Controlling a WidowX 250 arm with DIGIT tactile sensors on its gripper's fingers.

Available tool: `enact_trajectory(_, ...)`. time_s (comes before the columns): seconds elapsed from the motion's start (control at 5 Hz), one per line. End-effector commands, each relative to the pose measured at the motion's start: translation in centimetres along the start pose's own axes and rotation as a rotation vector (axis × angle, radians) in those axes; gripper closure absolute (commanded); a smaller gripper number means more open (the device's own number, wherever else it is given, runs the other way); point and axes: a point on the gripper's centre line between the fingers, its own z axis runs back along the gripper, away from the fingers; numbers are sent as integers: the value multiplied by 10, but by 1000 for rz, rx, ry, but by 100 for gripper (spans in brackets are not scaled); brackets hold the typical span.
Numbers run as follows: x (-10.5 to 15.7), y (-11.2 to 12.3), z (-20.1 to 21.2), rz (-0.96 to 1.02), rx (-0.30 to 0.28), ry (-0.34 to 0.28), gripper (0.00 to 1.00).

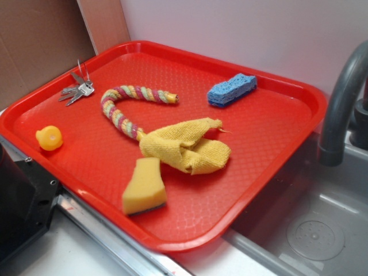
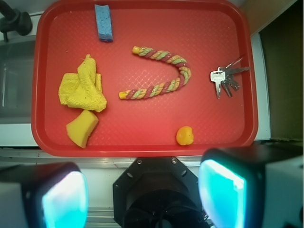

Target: Grab the silver keys.

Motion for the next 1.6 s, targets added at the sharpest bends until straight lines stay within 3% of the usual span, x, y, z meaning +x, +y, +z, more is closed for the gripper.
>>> enact_trajectory(0.0, 0, 0, 0, 0, 0, 0, 0)
enact_trajectory(0.2, 19, 33, -27, 108, 46, 1, 0)
enact_trajectory(0.4, 42, 58, -55, 357, 37, -36, 0)
enact_trajectory(0.6, 62, 81, -79, 603, 66, -115, 0)
enact_trajectory(0.8, 79, 98, -106, 730, 64, -167, 0)
enact_trajectory(1.0, 84, 128, -126, 721, 141, -192, 0)
enact_trajectory(1.4, 93, 170, -157, 702, 167, -186, 0)
